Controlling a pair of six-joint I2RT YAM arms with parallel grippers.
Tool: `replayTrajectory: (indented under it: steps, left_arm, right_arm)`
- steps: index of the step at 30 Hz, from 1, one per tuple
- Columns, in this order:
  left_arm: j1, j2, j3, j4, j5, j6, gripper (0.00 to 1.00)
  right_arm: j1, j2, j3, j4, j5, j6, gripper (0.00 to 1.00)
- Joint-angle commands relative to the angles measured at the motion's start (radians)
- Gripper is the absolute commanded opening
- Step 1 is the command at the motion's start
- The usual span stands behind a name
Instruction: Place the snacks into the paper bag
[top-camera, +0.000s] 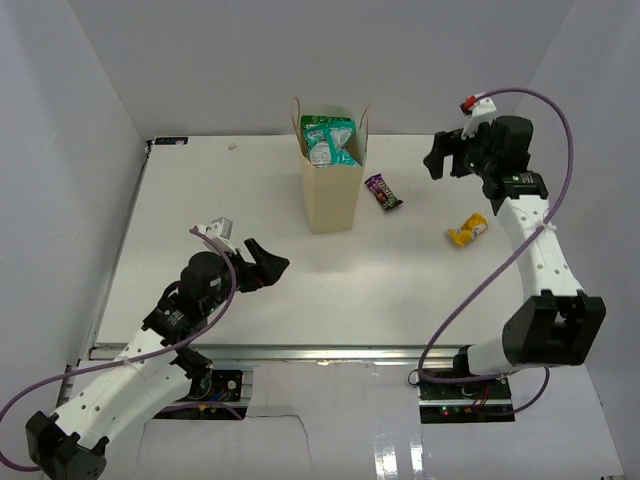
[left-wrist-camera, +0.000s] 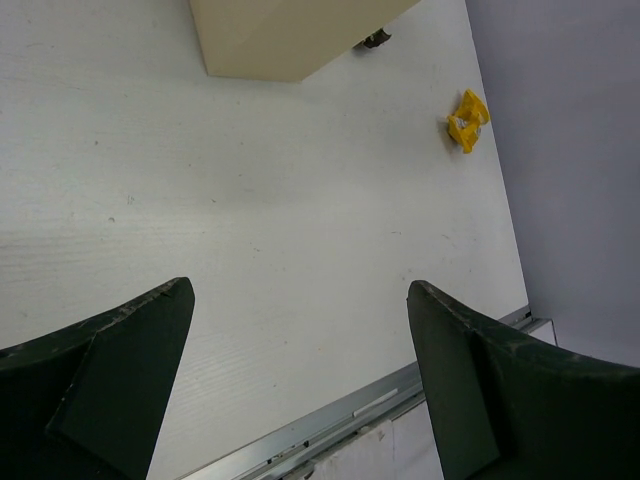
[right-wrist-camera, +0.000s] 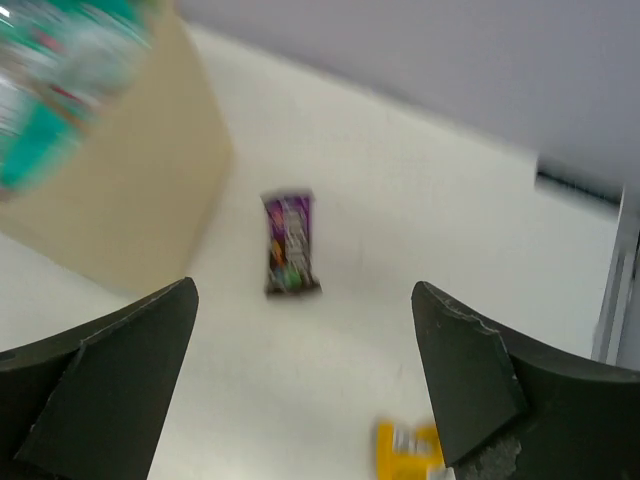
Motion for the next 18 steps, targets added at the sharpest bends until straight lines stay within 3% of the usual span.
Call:
replayTrajectory:
  steps: [1,8,18]
  left_arm:
    - [0.002,0.018,-0.001,0.049,0.027,0.013,0.98]
    - [0.002,0.1,0.001,0.103,0.087,0.022,0.98]
    - [0.002,0.134,-0.015,0.144,0.117,-0.007,0.98]
  right_arm:
    - [-0.134,0.108,-0.114,-0.219,0.224,0.158,0.94]
    - [-0.256,0.243,-0.201,-0.236,0.385,0.356,0.98]
    - [-0.285,0.395,-0.208,-0.11,0.365,0.442,0.95]
